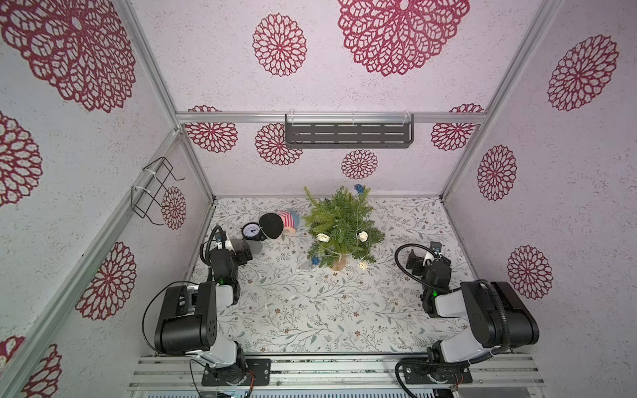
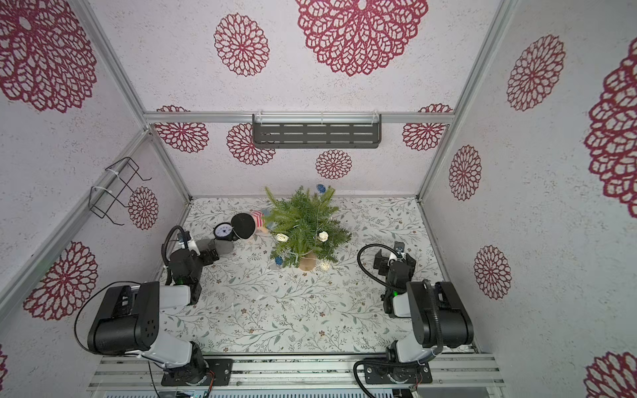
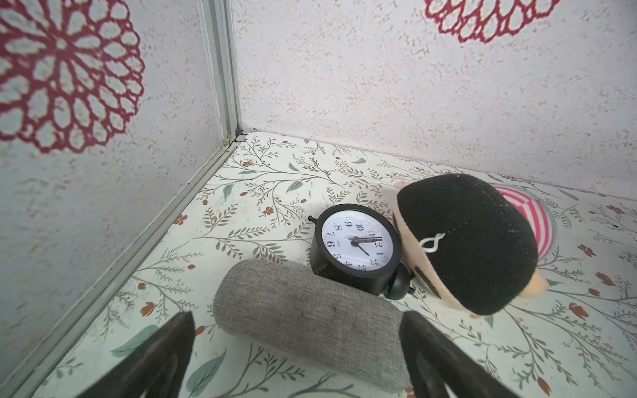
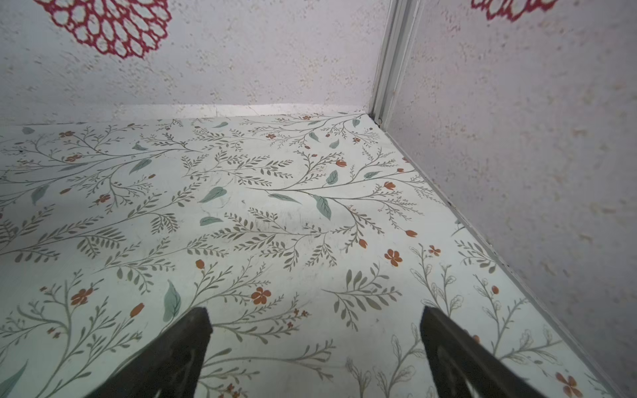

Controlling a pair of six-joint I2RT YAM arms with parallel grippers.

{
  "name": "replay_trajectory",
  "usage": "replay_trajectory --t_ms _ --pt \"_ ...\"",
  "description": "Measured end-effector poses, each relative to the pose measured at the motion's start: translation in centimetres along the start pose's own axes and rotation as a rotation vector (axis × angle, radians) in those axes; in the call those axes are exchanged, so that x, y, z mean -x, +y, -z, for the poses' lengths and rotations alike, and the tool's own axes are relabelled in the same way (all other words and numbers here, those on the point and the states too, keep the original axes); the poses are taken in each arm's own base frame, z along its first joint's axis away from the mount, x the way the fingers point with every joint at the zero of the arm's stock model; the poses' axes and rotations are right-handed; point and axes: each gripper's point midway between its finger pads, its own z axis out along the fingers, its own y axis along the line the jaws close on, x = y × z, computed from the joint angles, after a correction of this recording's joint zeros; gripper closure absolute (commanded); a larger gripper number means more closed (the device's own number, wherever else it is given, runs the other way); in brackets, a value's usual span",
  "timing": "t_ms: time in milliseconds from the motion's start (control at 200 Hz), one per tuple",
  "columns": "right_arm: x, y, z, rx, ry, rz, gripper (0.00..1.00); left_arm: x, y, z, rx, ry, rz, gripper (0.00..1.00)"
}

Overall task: Remove string lights from the small christmas tree
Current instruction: Pick up the light string from the Christmas tree.

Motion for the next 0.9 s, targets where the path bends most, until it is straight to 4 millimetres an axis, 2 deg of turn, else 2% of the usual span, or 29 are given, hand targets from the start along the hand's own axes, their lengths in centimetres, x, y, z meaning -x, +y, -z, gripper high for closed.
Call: replay_trajectory --t_ms 901 --pt "0.01 0.03 0.00 0.002 0.000 0.000 0.01 -0.33 0.02 0.00 0.001 0.013 -0.001 0.03"
